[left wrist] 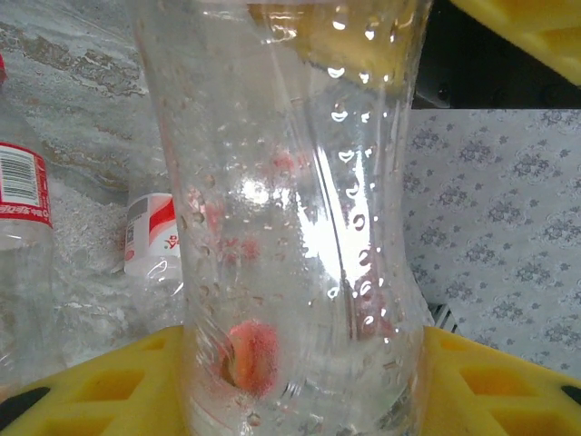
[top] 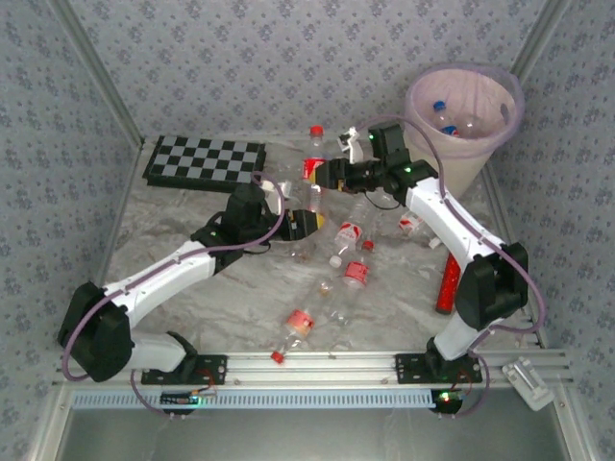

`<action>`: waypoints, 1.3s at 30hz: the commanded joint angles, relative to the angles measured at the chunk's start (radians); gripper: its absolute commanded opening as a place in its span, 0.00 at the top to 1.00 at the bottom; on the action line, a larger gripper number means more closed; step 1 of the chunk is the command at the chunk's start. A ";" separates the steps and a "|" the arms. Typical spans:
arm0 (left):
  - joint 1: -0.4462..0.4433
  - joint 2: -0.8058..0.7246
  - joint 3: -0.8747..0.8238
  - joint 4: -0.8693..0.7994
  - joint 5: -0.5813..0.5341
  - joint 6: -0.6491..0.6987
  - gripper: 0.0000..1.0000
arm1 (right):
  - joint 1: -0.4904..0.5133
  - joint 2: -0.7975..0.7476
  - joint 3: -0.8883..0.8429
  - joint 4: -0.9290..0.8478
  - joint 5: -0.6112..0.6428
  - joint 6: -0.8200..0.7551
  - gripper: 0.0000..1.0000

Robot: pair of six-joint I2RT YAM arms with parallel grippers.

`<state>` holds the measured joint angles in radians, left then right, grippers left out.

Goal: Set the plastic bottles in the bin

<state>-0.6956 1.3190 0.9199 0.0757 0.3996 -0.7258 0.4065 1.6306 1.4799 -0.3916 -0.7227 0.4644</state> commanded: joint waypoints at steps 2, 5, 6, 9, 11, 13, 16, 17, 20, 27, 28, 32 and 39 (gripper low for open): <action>-0.001 0.008 0.033 0.027 0.017 0.002 1.00 | -0.014 -0.009 0.014 0.026 -0.021 0.003 0.53; 0.000 0.006 0.034 0.019 -0.001 0.000 0.86 | -0.027 -0.013 0.039 0.020 -0.023 -0.004 0.54; -0.001 0.006 0.037 0.014 -0.006 0.000 0.67 | -0.033 -0.015 0.052 0.013 -0.021 -0.011 0.55; -0.001 0.002 0.043 -0.011 -0.014 0.012 0.12 | -0.064 -0.028 0.113 -0.035 -0.008 -0.050 0.55; 0.000 -0.002 0.046 -0.041 -0.026 0.025 0.00 | -0.097 -0.038 0.171 -0.091 0.017 -0.090 0.55; 0.000 -0.008 0.046 -0.076 -0.050 0.037 0.00 | -0.141 -0.054 0.230 -0.158 0.054 -0.136 0.56; 0.000 -0.015 0.042 -0.125 -0.087 0.049 0.00 | -0.238 -0.088 0.290 -0.192 0.101 -0.166 0.60; 0.000 -0.015 0.043 -0.145 -0.100 0.054 0.00 | -0.275 -0.101 0.308 -0.198 0.123 -0.172 0.63; 0.000 -0.014 0.045 -0.182 -0.123 0.064 0.00 | -0.377 -0.117 0.376 -0.231 0.218 -0.203 0.71; -0.001 -0.004 0.058 -0.210 -0.136 0.067 0.01 | -0.486 -0.085 0.440 -0.109 0.517 -0.323 0.99; 0.000 -0.006 0.060 -0.212 -0.136 0.067 0.01 | -0.487 -0.073 0.443 -0.092 0.563 -0.346 1.00; 0.000 -0.016 0.063 -0.233 -0.148 0.068 0.02 | -0.489 0.015 0.508 -0.078 0.716 -0.444 1.00; 0.000 -0.034 0.059 -0.261 -0.172 0.067 0.02 | -0.503 0.280 0.811 -0.309 0.792 -0.515 1.00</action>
<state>-0.6956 1.3155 0.9493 -0.1604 0.2451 -0.6769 -0.0853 1.8313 2.1815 -0.5735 -0.0040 0.0082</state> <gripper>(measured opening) 0.980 0.403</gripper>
